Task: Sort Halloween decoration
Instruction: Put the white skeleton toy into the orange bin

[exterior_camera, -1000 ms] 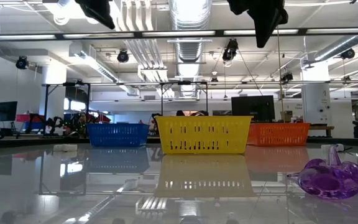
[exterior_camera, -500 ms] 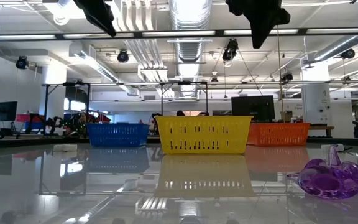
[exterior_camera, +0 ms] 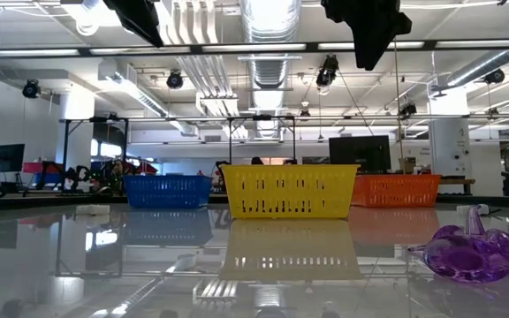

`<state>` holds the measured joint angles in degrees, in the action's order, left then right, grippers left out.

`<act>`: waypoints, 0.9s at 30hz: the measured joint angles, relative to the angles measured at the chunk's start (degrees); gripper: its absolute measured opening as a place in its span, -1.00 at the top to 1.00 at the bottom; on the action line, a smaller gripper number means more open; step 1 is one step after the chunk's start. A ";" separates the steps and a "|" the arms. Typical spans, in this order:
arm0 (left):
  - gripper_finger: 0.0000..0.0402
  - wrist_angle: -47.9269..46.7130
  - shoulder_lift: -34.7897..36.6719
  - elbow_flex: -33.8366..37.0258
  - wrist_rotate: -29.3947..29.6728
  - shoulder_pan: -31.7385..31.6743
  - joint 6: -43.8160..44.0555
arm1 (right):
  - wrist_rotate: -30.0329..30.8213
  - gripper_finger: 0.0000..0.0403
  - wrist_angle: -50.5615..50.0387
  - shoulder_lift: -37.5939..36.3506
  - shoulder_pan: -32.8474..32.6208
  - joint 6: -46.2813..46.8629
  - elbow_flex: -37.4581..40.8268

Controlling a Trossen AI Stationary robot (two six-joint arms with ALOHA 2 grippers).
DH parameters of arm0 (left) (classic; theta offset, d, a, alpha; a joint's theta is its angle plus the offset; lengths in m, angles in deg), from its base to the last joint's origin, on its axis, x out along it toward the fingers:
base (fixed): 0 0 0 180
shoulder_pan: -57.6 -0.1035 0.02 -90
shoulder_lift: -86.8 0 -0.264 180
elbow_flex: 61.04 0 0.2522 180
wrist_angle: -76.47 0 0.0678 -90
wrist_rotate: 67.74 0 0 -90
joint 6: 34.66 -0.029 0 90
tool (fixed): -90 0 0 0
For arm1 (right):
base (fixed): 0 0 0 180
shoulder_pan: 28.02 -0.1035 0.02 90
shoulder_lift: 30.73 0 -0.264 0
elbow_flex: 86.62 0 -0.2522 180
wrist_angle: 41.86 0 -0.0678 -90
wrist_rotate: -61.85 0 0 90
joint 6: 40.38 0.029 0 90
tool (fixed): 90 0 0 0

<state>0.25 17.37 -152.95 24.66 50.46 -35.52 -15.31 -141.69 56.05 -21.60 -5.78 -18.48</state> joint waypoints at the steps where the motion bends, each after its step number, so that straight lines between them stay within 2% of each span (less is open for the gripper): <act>1: 0.44 -0.04 0.00 0.00 0.00 0.00 -0.04 | -0.04 0.30 0.06 0.00 0.00 -0.07 0.00; 9: 0.44 -0.07 0.00 0.00 0.00 0.00 -1.47 | 0.67 0.20 5.48 0.35 0.00 -1.85 0.02; 18: 0.44 -0.20 0.00 0.00 0.02 0.00 -1.58 | 0.66 0.20 15.84 0.42 0.00 -0.89 0.02; 27: 0.44 -0.29 -0.02 0.00 0.02 0.00 -1.58 | 0.68 0.28 16.55 0.42 0.00 -5.64 0.48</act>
<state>-0.03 17.35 -152.95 24.68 50.46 -37.10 -14.63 -125.14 56.47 -21.60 -11.42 -18.01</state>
